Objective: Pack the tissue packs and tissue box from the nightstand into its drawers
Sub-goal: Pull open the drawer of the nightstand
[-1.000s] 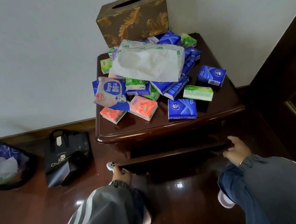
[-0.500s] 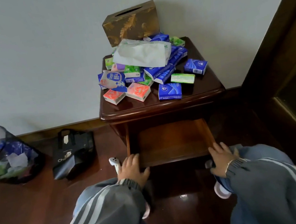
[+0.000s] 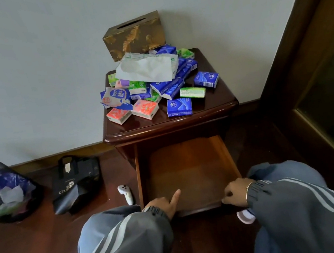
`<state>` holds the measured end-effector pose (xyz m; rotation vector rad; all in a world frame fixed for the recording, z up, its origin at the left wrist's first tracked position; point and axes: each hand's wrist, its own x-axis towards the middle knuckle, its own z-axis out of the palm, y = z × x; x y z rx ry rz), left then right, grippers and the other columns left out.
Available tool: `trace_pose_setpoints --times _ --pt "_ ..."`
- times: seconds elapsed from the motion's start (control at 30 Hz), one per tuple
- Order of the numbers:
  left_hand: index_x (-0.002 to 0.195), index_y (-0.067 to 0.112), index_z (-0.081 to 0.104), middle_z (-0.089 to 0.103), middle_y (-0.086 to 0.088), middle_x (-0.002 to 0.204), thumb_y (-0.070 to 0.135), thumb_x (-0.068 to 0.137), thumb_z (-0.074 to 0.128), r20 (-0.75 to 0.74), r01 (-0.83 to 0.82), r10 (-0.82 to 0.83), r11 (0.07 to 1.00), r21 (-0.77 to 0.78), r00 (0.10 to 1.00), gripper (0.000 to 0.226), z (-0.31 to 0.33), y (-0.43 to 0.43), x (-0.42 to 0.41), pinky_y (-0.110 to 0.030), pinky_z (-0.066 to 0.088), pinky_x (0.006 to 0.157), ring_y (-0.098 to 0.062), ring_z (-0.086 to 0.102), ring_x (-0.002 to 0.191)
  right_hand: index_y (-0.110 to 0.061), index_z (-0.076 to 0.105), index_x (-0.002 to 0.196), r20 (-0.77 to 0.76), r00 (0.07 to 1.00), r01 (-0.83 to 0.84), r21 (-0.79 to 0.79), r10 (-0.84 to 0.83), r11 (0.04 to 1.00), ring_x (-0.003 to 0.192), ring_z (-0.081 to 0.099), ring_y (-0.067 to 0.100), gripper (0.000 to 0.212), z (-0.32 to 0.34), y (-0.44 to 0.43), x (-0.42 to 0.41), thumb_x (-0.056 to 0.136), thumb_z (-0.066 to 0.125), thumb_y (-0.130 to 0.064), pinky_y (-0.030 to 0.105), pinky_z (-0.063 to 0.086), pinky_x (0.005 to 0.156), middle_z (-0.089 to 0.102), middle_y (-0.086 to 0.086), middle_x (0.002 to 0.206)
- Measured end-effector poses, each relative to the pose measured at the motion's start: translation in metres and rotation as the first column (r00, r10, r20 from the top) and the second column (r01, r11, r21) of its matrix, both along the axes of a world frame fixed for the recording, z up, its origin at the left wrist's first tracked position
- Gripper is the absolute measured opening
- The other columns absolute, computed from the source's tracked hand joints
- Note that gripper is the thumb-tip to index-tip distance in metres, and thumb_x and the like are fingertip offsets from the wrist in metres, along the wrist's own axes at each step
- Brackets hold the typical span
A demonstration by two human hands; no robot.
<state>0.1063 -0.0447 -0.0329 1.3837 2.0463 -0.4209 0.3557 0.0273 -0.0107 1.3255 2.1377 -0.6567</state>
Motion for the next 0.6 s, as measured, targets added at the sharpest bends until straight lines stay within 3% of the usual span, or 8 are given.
trace_pose_setpoints --times 0.13,0.23,0.3,0.47,0.6 --pt "0.119 0.016 0.061 0.064 -0.009 0.103 0.071 0.088 0.006 -0.012 0.016 -0.017 0.997 -0.076 1.000 0.084 0.000 -0.010 0.004 -0.035 0.041 0.080 -0.024 0.063 0.101 -0.029 0.064 0.111 0.042 0.998 -0.046 -0.086 0.050 0.995 0.106 0.059 0.022 0.038 0.005 -0.006 0.002 0.086 0.047 -0.052 0.034 0.048 0.091 0.063 0.000 0.118" --pt "0.144 0.027 0.037 0.059 -0.013 0.126 0.060 0.095 0.011 -0.001 0.062 -0.063 0.990 -0.128 0.998 0.065 0.009 -0.010 0.008 -0.038 0.041 0.091 -0.027 0.058 0.114 -0.027 0.065 0.112 0.080 0.994 -0.063 -0.117 0.072 0.991 0.107 0.059 0.024 0.038 0.013 -0.003 -0.004 0.086 0.048 -0.048 0.034 0.048 0.092 0.064 0.002 0.118" --pt "0.149 0.032 0.026 0.055 -0.014 0.133 0.054 0.098 0.014 0.013 0.064 -0.063 0.987 -0.149 0.998 0.057 0.012 -0.009 0.008 -0.039 0.040 0.096 -0.027 0.055 0.119 -0.025 0.066 0.110 0.087 0.993 -0.074 -0.116 0.084 0.990 0.106 0.060 0.025 0.036 0.016 -0.002 -0.008 0.086 0.048 -0.046 0.034 0.049 0.091 0.064 0.003 0.117" --pt "0.142 0.023 0.041 0.054 -0.013 0.136 0.064 0.095 0.013 0.037 0.061 -0.056 0.987 -0.152 0.998 0.069 0.025 -0.010 0.015 -0.040 0.040 0.103 -0.027 0.053 0.122 -0.024 0.065 0.110 0.102 0.989 -0.094 -0.134 0.108 0.987 0.107 0.060 0.026 0.034 0.017 0.000 -0.009 0.087 0.045 -0.040 0.033 0.046 0.089 0.064 0.004 0.119" --pt "0.144 0.031 0.037 0.051 -0.013 0.139 0.066 0.094 0.014 0.034 0.080 -0.076 0.982 -0.172 0.997 0.066 0.027 -0.008 0.019 -0.041 0.037 0.103 -0.028 0.051 0.125 -0.025 0.065 0.112 0.082 0.990 -0.104 -0.136 0.116 0.985 0.110 0.059 0.024 0.033 0.019 0.001 -0.009 0.089 0.045 -0.035 0.030 0.045 0.091 0.063 0.001 0.121"
